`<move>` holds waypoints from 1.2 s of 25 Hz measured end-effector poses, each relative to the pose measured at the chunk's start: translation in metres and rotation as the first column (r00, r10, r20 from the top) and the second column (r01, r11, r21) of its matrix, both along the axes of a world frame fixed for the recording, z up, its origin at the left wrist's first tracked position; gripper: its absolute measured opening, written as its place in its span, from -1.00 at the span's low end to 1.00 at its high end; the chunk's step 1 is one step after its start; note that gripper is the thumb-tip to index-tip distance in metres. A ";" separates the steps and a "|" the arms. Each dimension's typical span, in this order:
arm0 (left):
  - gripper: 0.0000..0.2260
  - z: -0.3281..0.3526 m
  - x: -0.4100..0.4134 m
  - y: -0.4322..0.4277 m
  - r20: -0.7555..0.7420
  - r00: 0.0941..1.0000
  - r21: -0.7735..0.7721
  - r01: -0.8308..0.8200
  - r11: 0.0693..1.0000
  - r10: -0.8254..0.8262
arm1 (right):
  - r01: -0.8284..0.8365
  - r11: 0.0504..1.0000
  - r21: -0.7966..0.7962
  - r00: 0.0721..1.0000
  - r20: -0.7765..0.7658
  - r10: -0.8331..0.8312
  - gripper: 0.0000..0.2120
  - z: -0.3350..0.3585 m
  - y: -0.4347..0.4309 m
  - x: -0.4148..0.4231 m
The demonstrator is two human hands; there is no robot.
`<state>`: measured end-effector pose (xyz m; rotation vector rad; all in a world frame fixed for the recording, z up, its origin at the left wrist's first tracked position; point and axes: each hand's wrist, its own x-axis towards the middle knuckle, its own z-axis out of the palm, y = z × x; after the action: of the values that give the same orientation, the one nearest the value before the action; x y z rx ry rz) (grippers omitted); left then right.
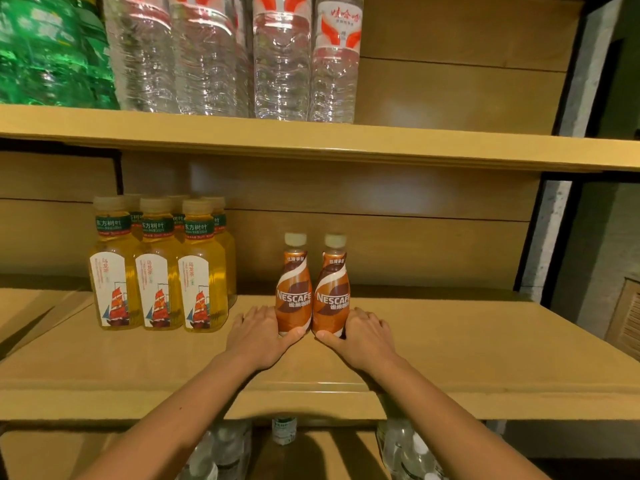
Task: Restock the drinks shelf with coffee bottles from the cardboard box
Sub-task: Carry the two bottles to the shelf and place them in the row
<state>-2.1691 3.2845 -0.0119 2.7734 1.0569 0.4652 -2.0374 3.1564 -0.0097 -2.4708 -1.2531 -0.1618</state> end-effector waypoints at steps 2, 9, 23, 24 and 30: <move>-0.34 0.000 0.010 0.009 -0.010 1.000 -0.036 -0.007 0.999 0.007 | -0.007 1.000 -0.001 0.999 -0.042 0.007 -0.35 0.001 0.011 0.012; -0.31 0.001 0.029 0.029 -0.093 0.995 -0.069 -0.033 0.997 0.026 | -0.050 0.999 0.003 0.991 -0.122 0.050 -0.39 -0.001 0.039 0.038; -0.33 0.055 -0.024 -0.074 -0.022 0.999 0.190 0.028 0.981 -0.024 | 0.025 1.000 -0.010 0.999 -0.035 -0.026 -0.37 0.040 -0.075 -0.004; -0.35 0.061 -0.022 -0.090 0.003 0.997 0.221 0.076 0.972 -0.078 | 0.032 0.999 0.026 0.999 -0.036 -0.031 -0.39 0.045 -0.092 -0.006; -0.32 0.069 0.026 -0.208 -0.053 0.853 0.143 0.521 0.842 -0.519 | 0.177 0.984 0.022 0.984 0.010 -0.177 -0.47 0.058 -0.238 -0.004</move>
<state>-2.1429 3.0761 0.0574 3.0265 0.2331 0.4633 -2.0410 2.9185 0.0487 -2.5646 -1.0294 -0.2354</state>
